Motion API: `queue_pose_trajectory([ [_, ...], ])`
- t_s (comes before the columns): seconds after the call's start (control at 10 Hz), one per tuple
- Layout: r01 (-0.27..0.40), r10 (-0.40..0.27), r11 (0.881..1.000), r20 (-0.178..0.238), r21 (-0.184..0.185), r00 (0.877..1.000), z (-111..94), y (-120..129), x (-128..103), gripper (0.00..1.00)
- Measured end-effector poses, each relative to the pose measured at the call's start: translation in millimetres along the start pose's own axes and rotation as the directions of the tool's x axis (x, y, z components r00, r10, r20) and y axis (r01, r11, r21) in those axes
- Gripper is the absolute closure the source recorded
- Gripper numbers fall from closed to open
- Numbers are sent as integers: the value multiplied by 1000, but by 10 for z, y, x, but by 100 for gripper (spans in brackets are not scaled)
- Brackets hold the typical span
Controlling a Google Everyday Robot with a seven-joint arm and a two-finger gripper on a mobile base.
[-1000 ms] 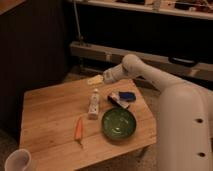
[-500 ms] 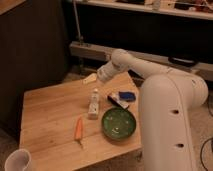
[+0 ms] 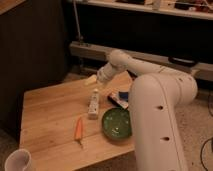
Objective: Stand the bottle upright
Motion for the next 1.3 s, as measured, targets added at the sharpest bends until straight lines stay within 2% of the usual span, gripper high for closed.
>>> queue_pose_trajectory([
  [0.1, -10, 10, 1000, -18, 1, 1000, 40, -43, -16, 20],
  [0.3, -21, 20, 999, -46, -26, 999, 120, -77, -36, 20],
  [0.5, -27, 20, 996, -80, -86, 997, 185, -132, -12, 20],
  [0.7, -25, 8, 985, -98, -169, 995, 240, -146, -24, 20],
  [0.8, -23, 5, 983, -98, -184, 995, 246, -156, -25, 20],
  [1.0, 0, -18, 981, -90, -196, 996, 280, -106, -4, 20],
  [1.3, 27, -40, 987, -77, -156, 996, 322, -89, 11, 20],
])
